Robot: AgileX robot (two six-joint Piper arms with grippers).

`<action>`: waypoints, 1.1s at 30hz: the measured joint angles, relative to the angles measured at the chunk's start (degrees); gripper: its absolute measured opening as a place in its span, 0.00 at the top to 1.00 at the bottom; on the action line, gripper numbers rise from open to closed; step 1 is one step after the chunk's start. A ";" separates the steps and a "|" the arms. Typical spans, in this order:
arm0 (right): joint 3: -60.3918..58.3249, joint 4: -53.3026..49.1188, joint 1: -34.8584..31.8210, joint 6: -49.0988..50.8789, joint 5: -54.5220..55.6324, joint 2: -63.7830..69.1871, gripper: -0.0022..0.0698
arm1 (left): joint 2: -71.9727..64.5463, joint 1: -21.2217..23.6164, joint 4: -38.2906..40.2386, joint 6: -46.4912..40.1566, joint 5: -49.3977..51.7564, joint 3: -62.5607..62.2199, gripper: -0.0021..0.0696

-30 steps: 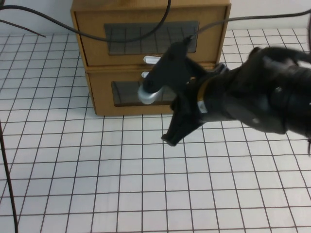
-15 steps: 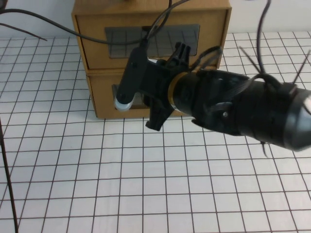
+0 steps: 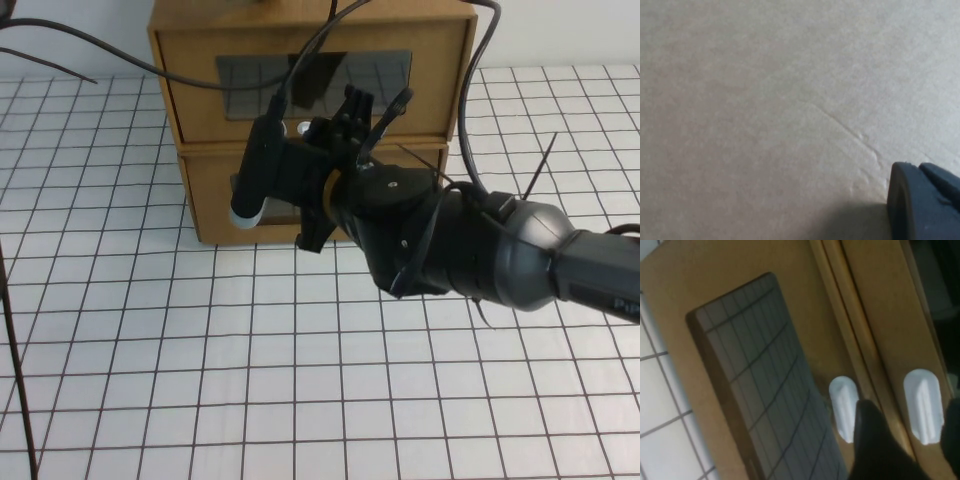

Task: Open the shoe box
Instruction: 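Pull the top drawer of the cardboard box fully open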

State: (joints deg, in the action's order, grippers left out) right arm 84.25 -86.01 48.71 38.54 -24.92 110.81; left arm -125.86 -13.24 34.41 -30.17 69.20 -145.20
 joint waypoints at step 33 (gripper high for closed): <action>4.70 -9.24 -2.39 7.13 0.41 5.39 0.74 | 0.00 0.00 0.00 0.00 0.00 0.00 0.97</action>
State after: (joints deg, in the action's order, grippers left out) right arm 88.95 -95.25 46.32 45.67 -24.51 116.20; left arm -125.86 -13.24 34.41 -30.17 69.20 -145.20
